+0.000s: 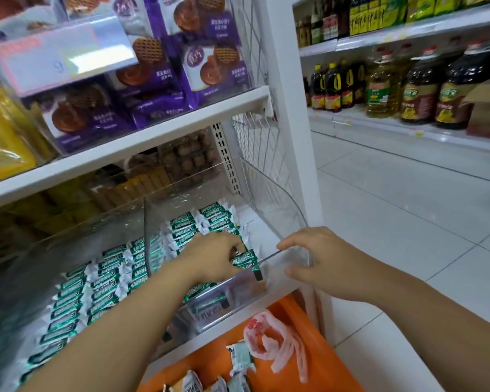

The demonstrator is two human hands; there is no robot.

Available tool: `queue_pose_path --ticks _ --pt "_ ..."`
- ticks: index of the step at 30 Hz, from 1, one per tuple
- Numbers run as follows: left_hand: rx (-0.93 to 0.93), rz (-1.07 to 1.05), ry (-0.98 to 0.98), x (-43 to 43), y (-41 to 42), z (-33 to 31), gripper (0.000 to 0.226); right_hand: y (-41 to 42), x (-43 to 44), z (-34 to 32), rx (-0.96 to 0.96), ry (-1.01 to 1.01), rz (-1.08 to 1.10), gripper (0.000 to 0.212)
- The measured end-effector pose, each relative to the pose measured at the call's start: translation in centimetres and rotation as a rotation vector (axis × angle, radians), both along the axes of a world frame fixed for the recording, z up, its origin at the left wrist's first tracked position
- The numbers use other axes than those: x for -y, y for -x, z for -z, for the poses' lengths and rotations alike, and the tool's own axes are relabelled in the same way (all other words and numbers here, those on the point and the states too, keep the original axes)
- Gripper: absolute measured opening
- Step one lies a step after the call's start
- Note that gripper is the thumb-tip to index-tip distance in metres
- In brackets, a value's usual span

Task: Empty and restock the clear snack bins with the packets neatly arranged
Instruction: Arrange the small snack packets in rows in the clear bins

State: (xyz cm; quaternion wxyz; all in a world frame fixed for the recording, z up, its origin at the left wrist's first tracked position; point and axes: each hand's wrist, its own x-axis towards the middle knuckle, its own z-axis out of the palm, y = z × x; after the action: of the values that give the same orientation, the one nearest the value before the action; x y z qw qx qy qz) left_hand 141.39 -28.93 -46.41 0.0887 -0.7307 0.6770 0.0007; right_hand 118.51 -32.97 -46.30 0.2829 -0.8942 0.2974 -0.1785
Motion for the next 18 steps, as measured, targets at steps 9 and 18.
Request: queue_pose_path --ticks 9,18 --pt "0.005 -0.078 0.010 -0.3 0.3 -0.2 0.041 -0.3 -0.2 0.6 0.014 0.022 0.050 0.039" --pt "-0.340 0.056 0.585 -11.9 0.1 -2.3 0.017 -4.0 -7.6 2.5 0.201 0.120 0.074 0.016"
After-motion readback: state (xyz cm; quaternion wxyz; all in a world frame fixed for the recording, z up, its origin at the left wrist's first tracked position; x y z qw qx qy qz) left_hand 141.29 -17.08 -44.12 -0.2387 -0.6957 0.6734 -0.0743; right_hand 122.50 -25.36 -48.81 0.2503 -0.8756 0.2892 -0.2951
